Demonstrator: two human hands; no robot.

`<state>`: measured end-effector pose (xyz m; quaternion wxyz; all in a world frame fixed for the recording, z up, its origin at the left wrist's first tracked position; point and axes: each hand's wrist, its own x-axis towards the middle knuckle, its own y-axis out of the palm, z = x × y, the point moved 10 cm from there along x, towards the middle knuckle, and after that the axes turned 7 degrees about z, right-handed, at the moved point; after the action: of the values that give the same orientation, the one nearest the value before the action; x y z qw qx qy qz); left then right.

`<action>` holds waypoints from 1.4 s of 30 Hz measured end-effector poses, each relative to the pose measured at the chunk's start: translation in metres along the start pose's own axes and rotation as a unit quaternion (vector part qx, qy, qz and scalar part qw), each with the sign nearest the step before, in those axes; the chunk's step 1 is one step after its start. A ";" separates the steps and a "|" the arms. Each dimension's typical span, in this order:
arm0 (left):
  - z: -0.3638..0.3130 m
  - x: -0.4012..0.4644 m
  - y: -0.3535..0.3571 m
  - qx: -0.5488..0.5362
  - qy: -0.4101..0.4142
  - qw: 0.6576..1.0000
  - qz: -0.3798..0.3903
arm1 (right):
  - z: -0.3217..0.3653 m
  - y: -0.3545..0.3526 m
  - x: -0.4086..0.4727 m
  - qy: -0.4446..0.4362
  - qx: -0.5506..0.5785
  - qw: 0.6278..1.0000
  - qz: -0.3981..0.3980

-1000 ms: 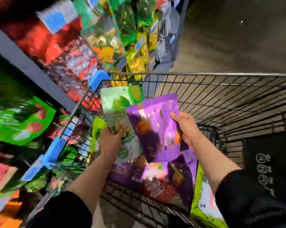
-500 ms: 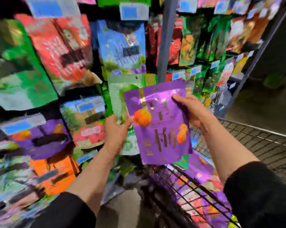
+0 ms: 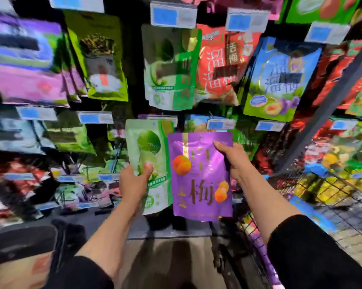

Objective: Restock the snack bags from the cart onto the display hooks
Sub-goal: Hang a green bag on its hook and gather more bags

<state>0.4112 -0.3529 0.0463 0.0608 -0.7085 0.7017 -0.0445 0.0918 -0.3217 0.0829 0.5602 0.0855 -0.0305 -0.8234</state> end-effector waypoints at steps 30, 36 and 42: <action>0.038 0.016 -0.046 0.007 -0.047 0.986 -0.162 | -0.083 0.127 0.145 0.081 0.094 0.989 0.085; 0.046 0.019 -0.037 0.000 -0.066 0.985 -0.162 | -0.084 0.128 0.152 0.070 0.073 0.991 0.084; 0.049 0.018 -0.034 -0.016 -0.071 0.985 -0.159 | -0.086 0.131 0.152 0.038 0.062 0.995 0.061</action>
<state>0.4522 -0.3694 0.0022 0.0911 -0.8131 0.5749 0.0083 0.1728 -0.5073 0.0014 0.6039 0.1494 -0.0656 -0.7802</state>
